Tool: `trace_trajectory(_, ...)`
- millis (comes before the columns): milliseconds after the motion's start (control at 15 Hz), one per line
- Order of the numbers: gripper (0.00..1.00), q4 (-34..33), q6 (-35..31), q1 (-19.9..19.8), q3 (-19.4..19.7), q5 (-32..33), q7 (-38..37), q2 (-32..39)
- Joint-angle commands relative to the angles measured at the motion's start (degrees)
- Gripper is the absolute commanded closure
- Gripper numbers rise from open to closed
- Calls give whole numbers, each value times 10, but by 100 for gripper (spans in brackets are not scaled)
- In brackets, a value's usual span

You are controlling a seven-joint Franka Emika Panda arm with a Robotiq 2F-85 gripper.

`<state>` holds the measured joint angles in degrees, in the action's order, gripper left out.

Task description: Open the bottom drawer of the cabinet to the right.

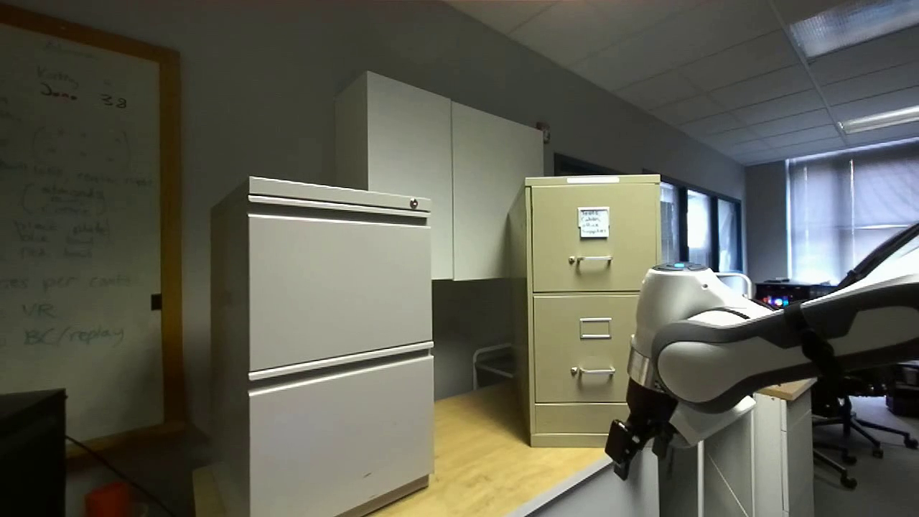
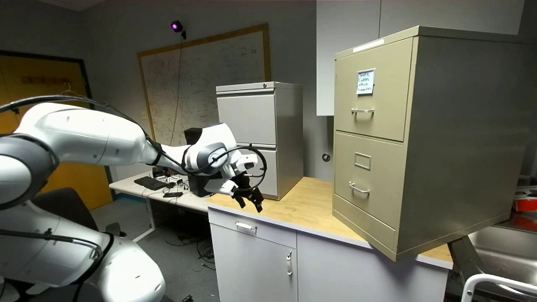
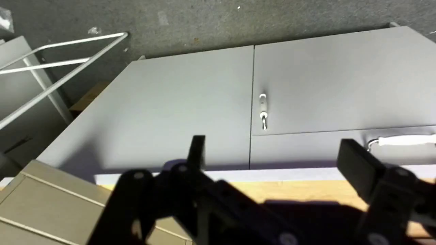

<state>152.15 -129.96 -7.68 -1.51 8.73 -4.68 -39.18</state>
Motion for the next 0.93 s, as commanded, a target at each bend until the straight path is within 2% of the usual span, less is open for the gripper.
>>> trace_trajectory(0,0,-71,5,-21,-34,68,-21,52)
trace_trajectory(333,0,-153,6,-20,-49,165,-7,119)
trace_trajectory(533,0,-208,5,0,-32,183,42,170)
trace_trajectory(867,0,-291,5,0,-19,241,101,256)
